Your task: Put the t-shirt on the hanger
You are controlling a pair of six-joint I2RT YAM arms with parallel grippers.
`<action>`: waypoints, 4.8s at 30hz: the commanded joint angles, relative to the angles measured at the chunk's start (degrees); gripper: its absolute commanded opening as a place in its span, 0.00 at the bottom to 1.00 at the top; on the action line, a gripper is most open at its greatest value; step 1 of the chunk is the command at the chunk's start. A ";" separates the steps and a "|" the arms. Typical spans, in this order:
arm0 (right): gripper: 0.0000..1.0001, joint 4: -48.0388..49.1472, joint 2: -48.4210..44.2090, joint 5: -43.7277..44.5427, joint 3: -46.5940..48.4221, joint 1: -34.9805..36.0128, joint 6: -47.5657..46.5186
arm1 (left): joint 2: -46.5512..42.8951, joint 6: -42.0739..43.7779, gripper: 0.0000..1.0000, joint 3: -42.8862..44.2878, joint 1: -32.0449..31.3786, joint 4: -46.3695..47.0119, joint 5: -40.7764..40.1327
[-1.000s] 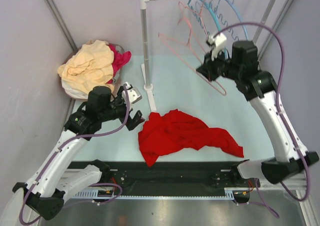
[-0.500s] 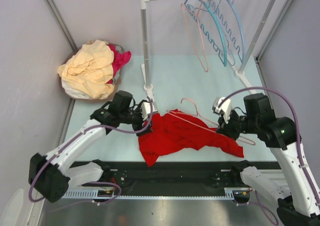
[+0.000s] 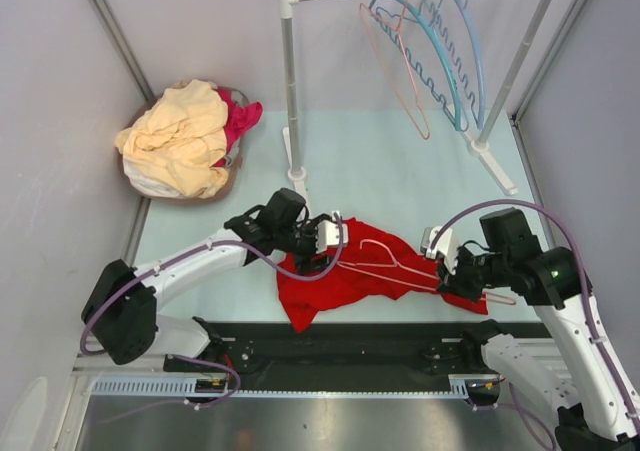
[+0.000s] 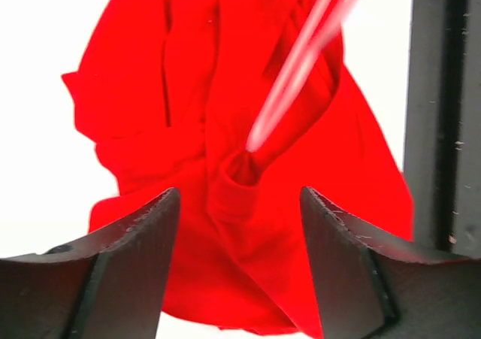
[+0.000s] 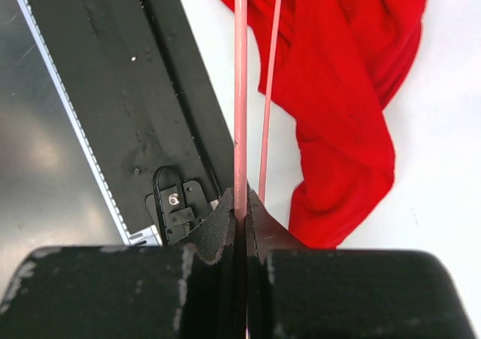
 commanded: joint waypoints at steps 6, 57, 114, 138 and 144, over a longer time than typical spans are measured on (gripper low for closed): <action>0.00 -6.03 3.03 -1.27 -1.13 0.81 -1.05 | 4.04 4.59 0.53 1.22 -1.40 3.08 -0.27; 0.00 38.96 21.31 -21.66 2.13 12.23 13.09 | -15.82 -1.55 0.03 15.37 -2.63 -11.95 4.74; 0.99 53.75 18.51 3.79 2.13 1.25 42.27 | -22.06 -27.83 0.00 1.75 6.86 8.70 -10.81; 1.00 54.54 12.87 12.45 3.78 -6.91 38.94 | -22.06 -31.08 0.00 1.40 7.30 6.33 -17.93; 0.99 46.98 11.82 5.94 5.82 -9.22 44.46 | -20.57 -35.39 0.00 3.59 7.39 6.34 -23.29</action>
